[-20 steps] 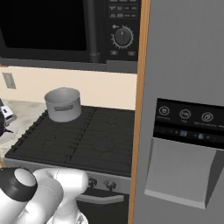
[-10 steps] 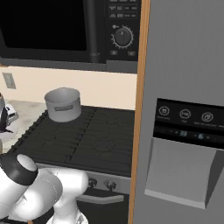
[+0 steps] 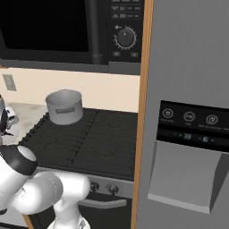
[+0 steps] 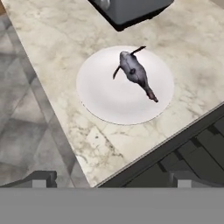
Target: Retrieve the frozen meat and place it in the pot on a burner. Then turn the burner on.
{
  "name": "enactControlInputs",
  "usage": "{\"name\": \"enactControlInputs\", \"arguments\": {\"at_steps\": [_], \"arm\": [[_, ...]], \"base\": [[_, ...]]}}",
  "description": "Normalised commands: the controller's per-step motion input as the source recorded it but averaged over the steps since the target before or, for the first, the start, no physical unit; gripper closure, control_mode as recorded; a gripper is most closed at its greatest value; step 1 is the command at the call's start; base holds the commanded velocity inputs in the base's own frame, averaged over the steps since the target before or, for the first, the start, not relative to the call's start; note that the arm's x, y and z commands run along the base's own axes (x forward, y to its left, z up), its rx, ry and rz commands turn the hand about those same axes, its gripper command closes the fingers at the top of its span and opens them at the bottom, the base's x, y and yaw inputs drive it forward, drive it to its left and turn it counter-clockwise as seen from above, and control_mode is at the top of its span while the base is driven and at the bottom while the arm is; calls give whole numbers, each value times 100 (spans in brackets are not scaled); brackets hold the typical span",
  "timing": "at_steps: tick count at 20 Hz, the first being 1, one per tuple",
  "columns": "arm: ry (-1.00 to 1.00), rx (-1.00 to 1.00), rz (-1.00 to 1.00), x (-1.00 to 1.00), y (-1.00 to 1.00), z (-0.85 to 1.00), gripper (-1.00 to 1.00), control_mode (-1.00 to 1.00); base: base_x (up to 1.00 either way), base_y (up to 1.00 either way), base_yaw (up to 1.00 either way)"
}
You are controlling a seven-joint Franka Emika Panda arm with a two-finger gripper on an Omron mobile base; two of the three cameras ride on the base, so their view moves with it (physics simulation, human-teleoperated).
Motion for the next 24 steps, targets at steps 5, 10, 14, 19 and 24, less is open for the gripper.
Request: {"name": "enactControlInputs", "arguments": {"at_steps": [5, 10, 14, 19, 24], "arm": [[-1, -3, 0, 8, 7, -36, -100, -100], [0, 0, 0, 10, 10, -12, -100, -100], [0, 0, 2, 11, 9, -1, -100, -100], [0, 0, 2, 12, 12, 0, -100, -100], [0, 0, 1, 16, 15, -1, -100, -100]], "base": [[0, 0, 0], [0, 0, 0], [0, 0, 0], [0, 0, 0], [0, 0, 0]]}}
